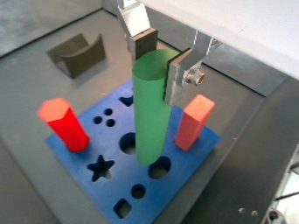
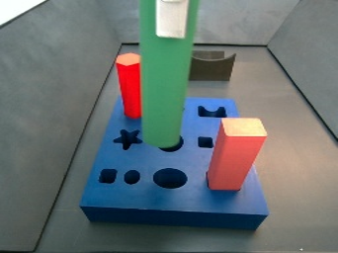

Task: Pick up the oval object. Move up. Move to above the board. Insert the oval object.
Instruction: Insert the oval object.

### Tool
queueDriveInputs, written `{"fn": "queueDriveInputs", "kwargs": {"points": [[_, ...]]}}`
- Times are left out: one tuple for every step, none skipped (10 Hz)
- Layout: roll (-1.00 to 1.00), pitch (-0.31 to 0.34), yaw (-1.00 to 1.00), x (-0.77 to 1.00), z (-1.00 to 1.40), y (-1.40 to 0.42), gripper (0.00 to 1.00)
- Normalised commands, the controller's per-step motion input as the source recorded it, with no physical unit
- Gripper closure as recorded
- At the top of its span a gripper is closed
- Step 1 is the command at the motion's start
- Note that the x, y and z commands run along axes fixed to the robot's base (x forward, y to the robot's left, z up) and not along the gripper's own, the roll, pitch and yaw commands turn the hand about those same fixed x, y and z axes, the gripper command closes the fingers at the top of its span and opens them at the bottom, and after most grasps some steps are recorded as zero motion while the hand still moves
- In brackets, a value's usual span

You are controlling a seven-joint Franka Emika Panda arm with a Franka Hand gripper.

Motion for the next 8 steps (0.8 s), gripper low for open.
{"fn": "queueDriveInputs", "kwargs": {"points": [[0.0, 0.0, 0.0, 0.59, -0.15, -0.19, 1.0], [0.01, 0.0, -0.15, 0.53, -0.35, -0.39, 1.0], [0.0, 0.0, -0.26, 0.54, -0.35, -0.24, 1.0], [-0.02, -0.001, -0.23, 0.31, -0.25, 0.0, 1.0], [0.0, 0.003, -0.01, 0.0, -0.46, 0.13, 1.0], [0.0, 0.02, 0.0, -0.04, -0.5, 0.18, 1.0], [-0.02, 0.0, 0.0, 0.0, -0.35, 0.16, 1.0], [0.0, 0.0, 0.0, 0.03, 0.0, 0.0, 1.0]]}}
